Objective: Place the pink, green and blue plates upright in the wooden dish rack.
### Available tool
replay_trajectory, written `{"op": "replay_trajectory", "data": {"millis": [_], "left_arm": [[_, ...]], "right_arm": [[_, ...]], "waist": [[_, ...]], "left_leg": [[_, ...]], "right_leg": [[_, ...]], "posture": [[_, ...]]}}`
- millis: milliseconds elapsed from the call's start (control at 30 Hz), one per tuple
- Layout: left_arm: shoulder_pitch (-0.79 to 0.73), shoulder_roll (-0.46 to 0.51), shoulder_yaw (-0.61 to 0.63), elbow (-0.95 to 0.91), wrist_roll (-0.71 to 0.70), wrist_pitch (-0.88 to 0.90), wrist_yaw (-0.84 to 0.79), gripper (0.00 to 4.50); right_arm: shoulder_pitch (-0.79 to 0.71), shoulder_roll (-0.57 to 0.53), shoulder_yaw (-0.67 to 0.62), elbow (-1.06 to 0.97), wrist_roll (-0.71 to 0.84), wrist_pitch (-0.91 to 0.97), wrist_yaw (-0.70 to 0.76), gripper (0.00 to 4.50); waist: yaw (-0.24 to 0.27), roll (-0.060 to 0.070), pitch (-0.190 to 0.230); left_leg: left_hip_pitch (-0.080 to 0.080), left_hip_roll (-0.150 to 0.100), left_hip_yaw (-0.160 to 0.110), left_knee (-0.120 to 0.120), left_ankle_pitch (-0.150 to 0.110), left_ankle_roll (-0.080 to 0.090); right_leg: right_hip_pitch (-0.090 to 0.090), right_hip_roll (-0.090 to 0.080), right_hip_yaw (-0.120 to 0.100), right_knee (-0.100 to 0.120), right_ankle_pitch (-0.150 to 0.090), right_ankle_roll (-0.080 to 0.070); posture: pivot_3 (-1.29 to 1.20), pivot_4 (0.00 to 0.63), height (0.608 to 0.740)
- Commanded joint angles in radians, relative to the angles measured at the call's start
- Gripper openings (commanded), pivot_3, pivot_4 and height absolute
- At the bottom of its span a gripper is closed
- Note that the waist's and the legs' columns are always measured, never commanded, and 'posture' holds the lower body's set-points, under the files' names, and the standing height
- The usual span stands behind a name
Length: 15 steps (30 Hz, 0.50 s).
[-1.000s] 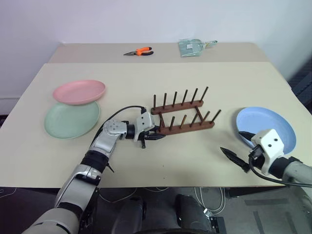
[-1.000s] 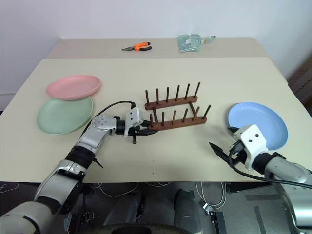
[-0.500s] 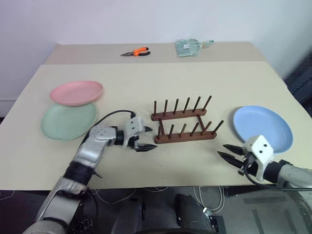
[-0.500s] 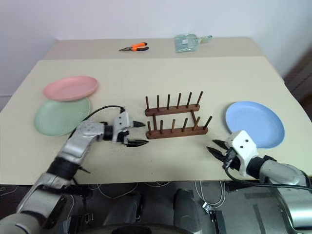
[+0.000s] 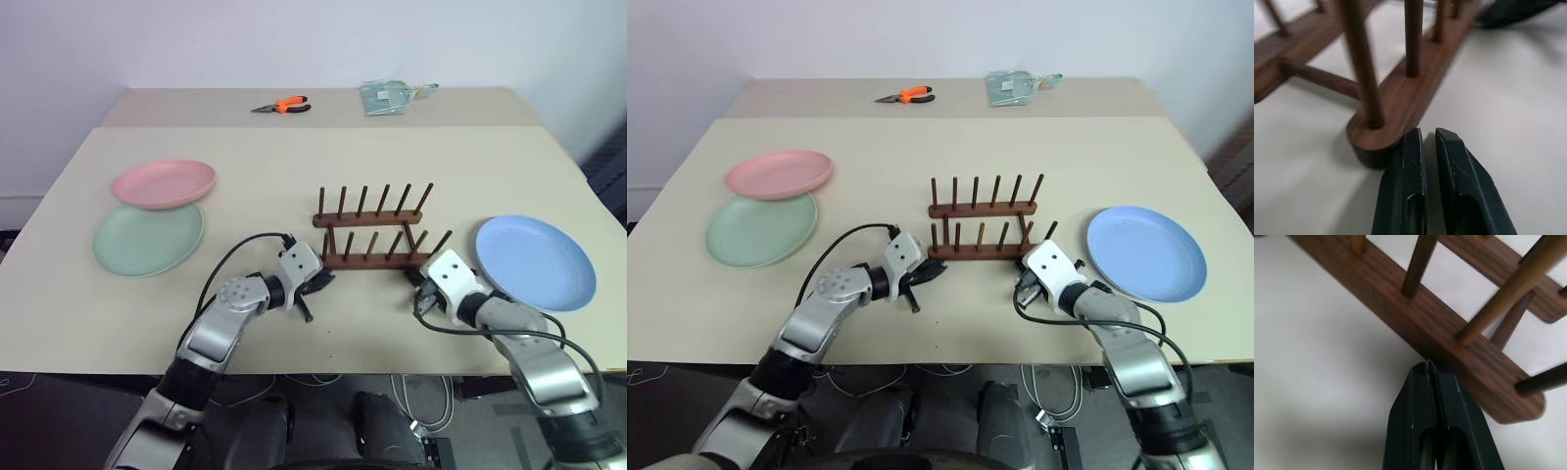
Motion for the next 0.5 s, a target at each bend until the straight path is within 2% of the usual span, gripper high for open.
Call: {"op": "replay_trajectory", "data": {"millis": [33,200,233,300,367,433,467,500], "left_arm": [[-0.021,-0.003,0.042,0.097,0.039,-0.021,0.097,0.46],[-0.029,0.016,0.075,0.110,0.000,-0.046,0.089,0.46],[-0.007,0.035,0.098,0.068,-0.036,-0.041,0.055,0.41],[0.035,0.072,0.176,-0.020,-0.130,-0.016,-0.001,0.96],[0.052,0.093,0.247,-0.067,-0.194,0.007,-0.008,1.74],[0.022,0.099,0.346,-0.069,-0.216,0.028,0.077,2.69],[-0.039,0.100,0.438,-0.043,-0.216,0.041,0.192,3.26],[-0.093,0.099,0.510,-0.022,-0.211,0.043,0.290,3.74]], "right_arm": [[-0.070,0.023,0.008,0.095,-0.045,-0.044,-0.041,0.00],[-0.153,0.027,0.005,0.164,-0.026,-0.082,0.005,0.00],[-0.143,0.013,-0.002,0.128,0.008,-0.071,0.051,0.25],[-0.112,-0.017,-0.006,0.039,0.056,-0.064,0.132,0.85],[-0.094,-0.030,-0.008,-0.023,0.085,-0.055,0.172,1.82],[-0.084,-0.028,-0.014,-0.091,0.125,-0.026,0.192,2.79],[-0.076,-0.029,-0.003,-0.125,0.135,-0.019,0.205,3.33],[-0.071,-0.029,0.008,-0.144,0.137,-0.019,0.213,3.35]], "waist": [[-0.003,0.000,0.000],[-0.005,0.000,0.000],[-0.006,0.000,0.000],[-0.014,0.001,0.000],[-0.023,0.001,0.000],[-0.023,0.001,0.001],[-0.022,0.000,0.001],[-0.020,-0.001,0.002]], "left_leg": [[0.001,0.000,0.000,0.000,0.000,0.000],[0.001,0.000,0.001,0.000,0.000,0.000],[0.001,0.000,0.000,-0.001,0.000,0.000],[0.001,0.001,0.000,-0.002,0.000,0.000],[-0.001,0.001,0.000,-0.003,0.000,0.000],[-0.001,0.001,-0.001,-0.002,0.000,0.000],[-0.002,0.001,-0.001,-0.002,0.000,0.000],[-0.001,0.001,-0.002,-0.002,0.000,0.000]], "right_leg": [[0.000,0.000,0.000,0.000,0.001,0.002],[0.000,0.001,0.000,0.001,0.002,0.001],[0.000,0.001,0.000,0.001,0.003,0.000],[-0.002,0.001,0.000,0.001,0.003,-0.001],[-0.003,0.001,0.000,0.001,0.003,0.000],[-0.004,0.001,0.000,0.002,0.003,0.000],[-0.004,0.001,0.000,0.002,0.003,0.000],[-0.003,0.001,0.000,0.002,0.002,0.002]], "posture": [[0.00,0.150,0.740],[0.00,0.150,0.740],[0.00,0.150,0.740],[0.00,0.150,0.740],[0.00,0.150,0.740],[0.00,0.150,0.740],[0.00,0.150,0.740],[0.00,0.150,0.740]]}}
